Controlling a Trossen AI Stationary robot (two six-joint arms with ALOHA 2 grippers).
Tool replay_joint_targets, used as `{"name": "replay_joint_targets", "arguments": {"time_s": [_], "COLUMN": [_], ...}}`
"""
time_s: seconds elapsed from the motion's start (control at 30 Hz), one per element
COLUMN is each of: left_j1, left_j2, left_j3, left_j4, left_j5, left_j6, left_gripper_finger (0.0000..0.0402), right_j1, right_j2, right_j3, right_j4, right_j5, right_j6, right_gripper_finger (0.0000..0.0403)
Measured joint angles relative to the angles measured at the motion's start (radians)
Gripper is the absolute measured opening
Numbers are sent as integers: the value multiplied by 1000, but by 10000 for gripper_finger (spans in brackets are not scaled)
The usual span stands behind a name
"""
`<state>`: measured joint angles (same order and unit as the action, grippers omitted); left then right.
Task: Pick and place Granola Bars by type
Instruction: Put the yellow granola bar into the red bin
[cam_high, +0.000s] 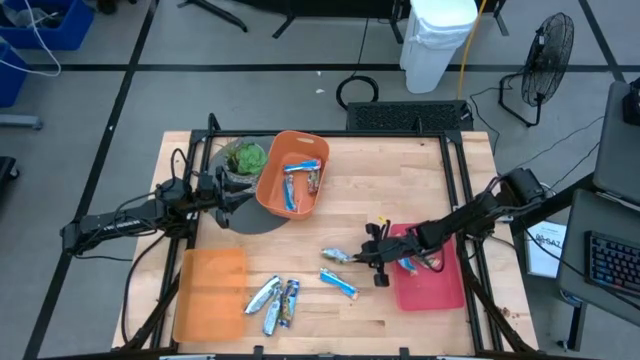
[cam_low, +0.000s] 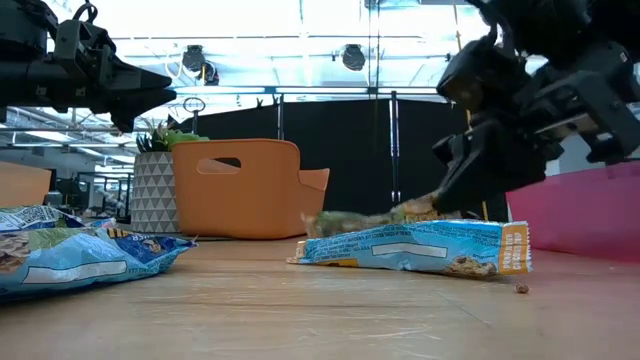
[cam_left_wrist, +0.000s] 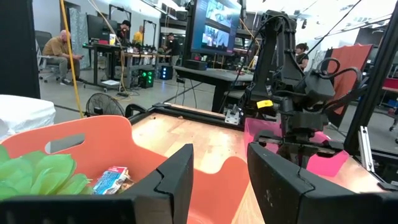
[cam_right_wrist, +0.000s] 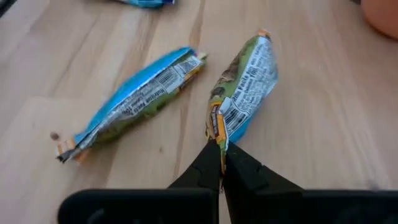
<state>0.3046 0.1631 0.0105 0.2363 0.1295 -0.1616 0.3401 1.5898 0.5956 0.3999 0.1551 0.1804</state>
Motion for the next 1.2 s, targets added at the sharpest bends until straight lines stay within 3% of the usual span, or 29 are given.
{"name": "replay_joint_targets", "arguments": {"time_s": [0.6, 0.8, 1.0, 1.2], "left_j1": [0, 0, 0, 0], "left_j2": [0, 0, 0, 0], "left_j3": [0, 0, 0, 0], "left_j4": [0, -3, 4, 0], "left_j5": [0, 0, 0, 0], "left_j6": [0, 0, 0, 0], "left_gripper_finger": [154, 154, 154, 154], "right_j1": [-27, -34, -46, -46], "right_j2": [-70, -298, -581, -849], "right_j3": [-15, -111, -227, -254], "right_j4": [-107, -171, -263, -437], "right_j5": [31, 34, 108, 110], "right_j6": [-34, -66, -66, -62], "right_gripper_finger": [0, 0, 0, 0]}}
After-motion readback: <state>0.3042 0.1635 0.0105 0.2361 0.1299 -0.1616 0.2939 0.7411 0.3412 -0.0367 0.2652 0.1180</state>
